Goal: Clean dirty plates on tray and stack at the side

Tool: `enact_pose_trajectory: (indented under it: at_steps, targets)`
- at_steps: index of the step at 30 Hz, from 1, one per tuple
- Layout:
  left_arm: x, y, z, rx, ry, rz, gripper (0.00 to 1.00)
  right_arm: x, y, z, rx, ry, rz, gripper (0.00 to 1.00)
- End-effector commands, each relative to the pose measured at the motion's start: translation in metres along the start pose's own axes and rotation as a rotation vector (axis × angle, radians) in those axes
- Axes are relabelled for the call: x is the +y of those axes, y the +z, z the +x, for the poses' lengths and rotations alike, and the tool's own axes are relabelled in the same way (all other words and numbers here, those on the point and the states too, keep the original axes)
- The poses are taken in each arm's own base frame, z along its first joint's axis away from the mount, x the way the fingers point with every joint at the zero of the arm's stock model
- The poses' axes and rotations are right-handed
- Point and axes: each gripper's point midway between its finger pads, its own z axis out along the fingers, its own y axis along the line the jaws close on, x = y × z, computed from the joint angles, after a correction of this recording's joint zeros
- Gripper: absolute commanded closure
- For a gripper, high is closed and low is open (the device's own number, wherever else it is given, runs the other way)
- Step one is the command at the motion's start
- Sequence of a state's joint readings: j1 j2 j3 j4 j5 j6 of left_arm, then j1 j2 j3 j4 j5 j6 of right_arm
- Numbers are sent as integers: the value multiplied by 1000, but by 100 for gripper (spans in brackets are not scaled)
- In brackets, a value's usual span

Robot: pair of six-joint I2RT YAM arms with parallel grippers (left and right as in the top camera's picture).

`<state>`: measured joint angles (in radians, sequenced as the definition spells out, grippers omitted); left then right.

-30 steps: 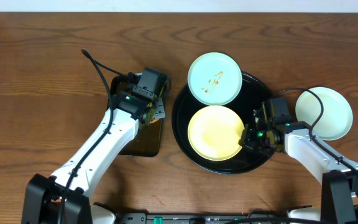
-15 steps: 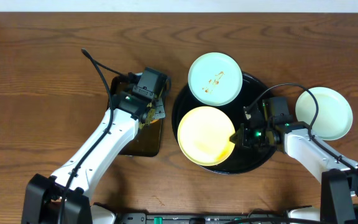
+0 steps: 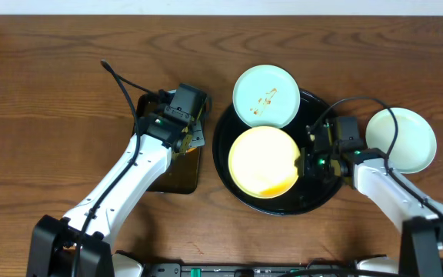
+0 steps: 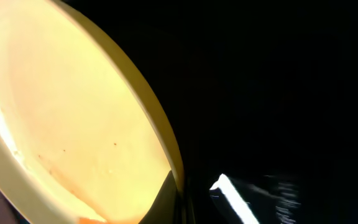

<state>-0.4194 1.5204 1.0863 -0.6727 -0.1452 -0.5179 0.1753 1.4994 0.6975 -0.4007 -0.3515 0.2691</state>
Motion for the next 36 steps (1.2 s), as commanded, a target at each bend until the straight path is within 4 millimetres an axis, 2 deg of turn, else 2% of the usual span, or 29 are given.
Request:
enact_pose_trajectory:
  at_steps: [1,6,13,23,26,30,36]
  targets:
    - [5,2,-1,-5,14,-23,92,0,-37,-42,-153,-123,133,99]
    - [5,2,-1,-5,14,-23,92,-2,-72,-59,-220,-189,232,99]
    - [5,2,-1,-5,14,-23,91,-32,-114,-75,-298,-279,502,99]
    - [5,2,-1,-5,14,-23,92,-49,-137,-78,-315,-349,718,99]
    - [5,2,-1,-5,14,-23,92,-43,-140,-78,-322,-395,769,99]
    - [5,2,-1,-6,14,-23,92,-25,-142,-79,-345,-485,833,99]
    - [5,2,-1,-6,14,-23,92,8,-164,-92,-459,-588,963,99]
